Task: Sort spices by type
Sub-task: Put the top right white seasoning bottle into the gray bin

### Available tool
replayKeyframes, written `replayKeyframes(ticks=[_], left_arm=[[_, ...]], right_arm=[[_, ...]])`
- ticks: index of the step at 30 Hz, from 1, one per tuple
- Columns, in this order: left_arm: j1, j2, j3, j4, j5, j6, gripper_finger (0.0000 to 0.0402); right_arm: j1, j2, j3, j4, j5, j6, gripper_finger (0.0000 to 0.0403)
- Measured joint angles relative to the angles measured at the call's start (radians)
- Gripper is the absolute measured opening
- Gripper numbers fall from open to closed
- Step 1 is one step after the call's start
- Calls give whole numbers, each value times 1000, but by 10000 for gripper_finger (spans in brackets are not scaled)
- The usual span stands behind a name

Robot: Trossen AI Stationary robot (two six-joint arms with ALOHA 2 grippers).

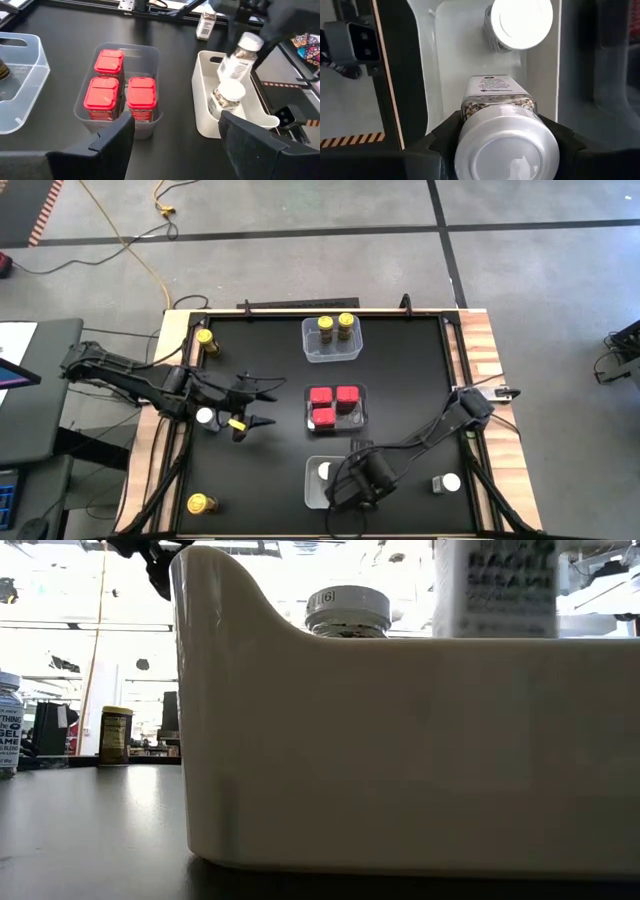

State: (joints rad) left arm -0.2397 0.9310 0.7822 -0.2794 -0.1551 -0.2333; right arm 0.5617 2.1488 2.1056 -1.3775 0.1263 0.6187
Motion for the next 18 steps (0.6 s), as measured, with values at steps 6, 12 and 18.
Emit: replayKeyframes(ticks=[6, 12, 18], left_arm=[[-10, 0, 0, 0, 1, -15, 277], [-10, 0, 0, -2, 1, -26, 277], [-10, 0, 0, -3, 0, -14, 277]], right_arm=[[-17, 49, 0, 0, 15, 2, 223], [-34, 97, 0, 23, 18, 2, 223], [-36, 94, 0, 66, 33, -2, 223]])
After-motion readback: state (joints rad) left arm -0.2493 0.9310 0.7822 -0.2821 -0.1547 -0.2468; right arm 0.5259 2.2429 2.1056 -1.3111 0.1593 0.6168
